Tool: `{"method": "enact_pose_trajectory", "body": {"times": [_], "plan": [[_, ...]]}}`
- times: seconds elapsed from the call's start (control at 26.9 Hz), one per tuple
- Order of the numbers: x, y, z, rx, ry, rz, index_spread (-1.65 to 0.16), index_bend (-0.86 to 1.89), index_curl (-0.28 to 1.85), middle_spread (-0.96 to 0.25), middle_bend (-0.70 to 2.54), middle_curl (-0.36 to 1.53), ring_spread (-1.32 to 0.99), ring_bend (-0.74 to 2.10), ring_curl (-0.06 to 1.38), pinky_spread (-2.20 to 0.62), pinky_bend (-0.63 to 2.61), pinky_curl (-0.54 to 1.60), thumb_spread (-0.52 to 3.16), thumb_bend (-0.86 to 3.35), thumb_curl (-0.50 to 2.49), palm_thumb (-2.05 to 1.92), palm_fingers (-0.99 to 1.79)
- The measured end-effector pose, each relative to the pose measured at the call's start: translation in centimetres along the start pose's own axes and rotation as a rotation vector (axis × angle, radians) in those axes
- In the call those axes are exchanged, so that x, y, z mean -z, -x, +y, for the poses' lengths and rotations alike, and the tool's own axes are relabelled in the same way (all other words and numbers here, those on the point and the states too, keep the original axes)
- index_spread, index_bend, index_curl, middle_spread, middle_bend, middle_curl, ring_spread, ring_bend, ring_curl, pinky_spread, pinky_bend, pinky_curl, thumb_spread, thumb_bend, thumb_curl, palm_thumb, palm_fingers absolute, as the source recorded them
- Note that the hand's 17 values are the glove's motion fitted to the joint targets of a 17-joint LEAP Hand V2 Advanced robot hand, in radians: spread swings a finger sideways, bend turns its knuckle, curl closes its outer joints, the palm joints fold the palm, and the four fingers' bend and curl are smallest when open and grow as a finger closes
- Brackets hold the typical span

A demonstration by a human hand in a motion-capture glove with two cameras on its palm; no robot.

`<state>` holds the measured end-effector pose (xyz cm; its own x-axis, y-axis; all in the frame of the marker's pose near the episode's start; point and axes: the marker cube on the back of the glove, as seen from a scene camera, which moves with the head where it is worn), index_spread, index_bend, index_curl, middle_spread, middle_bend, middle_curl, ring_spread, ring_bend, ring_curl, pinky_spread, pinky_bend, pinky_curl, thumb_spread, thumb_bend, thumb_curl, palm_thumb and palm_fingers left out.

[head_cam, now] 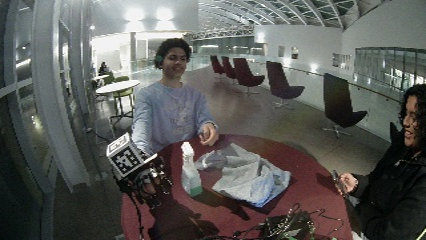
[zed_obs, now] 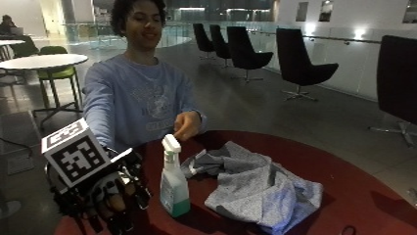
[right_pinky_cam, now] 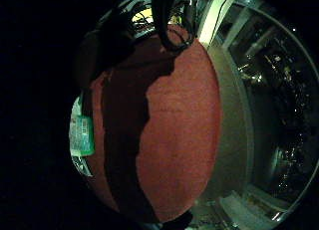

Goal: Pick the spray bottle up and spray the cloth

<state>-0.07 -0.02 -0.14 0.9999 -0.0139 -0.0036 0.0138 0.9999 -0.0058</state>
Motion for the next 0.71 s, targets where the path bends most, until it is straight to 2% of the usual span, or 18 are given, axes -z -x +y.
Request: {"method": "enact_pose_trajectory", "body": {"times": [0.3,0.71], "plan": [[0.69,-0.32,0.12,0.008,-0.005,0.0,-0.33,0.16,0.17,-0.03,0.32,0.18,-0.02,0.36,0.19,0.15,0.32,0.17,0.77,0.41,0.19,0.62,0.64],[0.53,-0.64,0.44,0.018,0.034,0.045,-0.39,0.14,0.21,-0.04,0.3,0.25,-0.02,0.35,0.23,0.18,0.3,0.23,1.02,0.41,0.29,0.73,0.61]]}}
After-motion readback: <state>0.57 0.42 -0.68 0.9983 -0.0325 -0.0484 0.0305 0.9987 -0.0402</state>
